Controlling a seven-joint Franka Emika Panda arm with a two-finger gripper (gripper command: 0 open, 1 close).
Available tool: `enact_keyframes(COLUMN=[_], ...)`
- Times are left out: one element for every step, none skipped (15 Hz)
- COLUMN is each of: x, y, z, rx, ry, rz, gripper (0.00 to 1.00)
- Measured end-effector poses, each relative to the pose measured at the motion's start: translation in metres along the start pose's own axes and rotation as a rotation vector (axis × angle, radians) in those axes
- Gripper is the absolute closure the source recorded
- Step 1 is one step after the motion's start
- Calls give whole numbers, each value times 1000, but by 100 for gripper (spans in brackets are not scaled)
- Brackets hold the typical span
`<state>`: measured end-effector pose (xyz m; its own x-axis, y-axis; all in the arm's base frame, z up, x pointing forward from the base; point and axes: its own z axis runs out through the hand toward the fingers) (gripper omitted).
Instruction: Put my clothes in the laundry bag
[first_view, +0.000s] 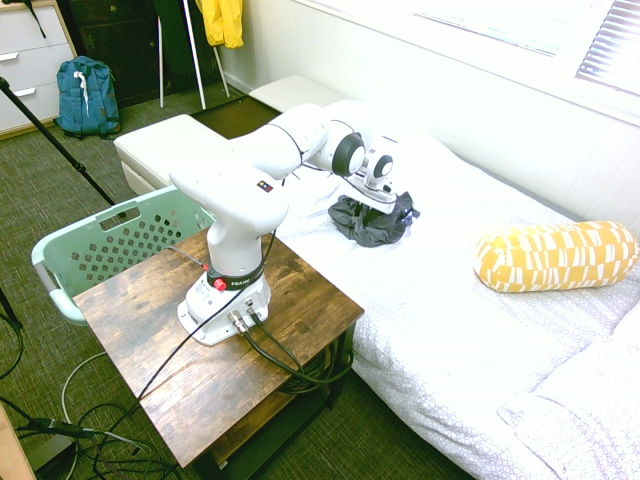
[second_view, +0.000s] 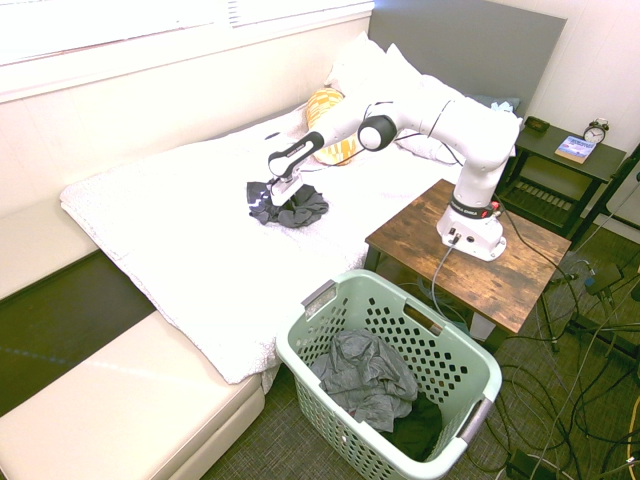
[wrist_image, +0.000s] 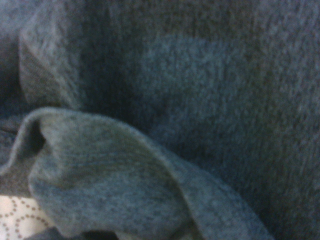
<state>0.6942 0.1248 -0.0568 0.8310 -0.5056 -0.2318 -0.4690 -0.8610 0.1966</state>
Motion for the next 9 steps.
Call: enact_keyframes(x=[0, -1, -2, -6, -12, -19, -27, -38, -50], y=[2, 4, 5, 4, 1, -4, -9, -16, -23], z=[-4, -11, -21, -32, -42, -51, -61, -71, -81], rx=[7, 14, 20, 27, 29, 34, 40, 50, 62], ry=[12, 30, 50, 73, 106, 138, 173, 207, 238], rz=[2, 3, 4, 0, -8, -14, -17, -22, -28], gripper=[100, 100, 100, 100, 100, 100, 100, 100, 100])
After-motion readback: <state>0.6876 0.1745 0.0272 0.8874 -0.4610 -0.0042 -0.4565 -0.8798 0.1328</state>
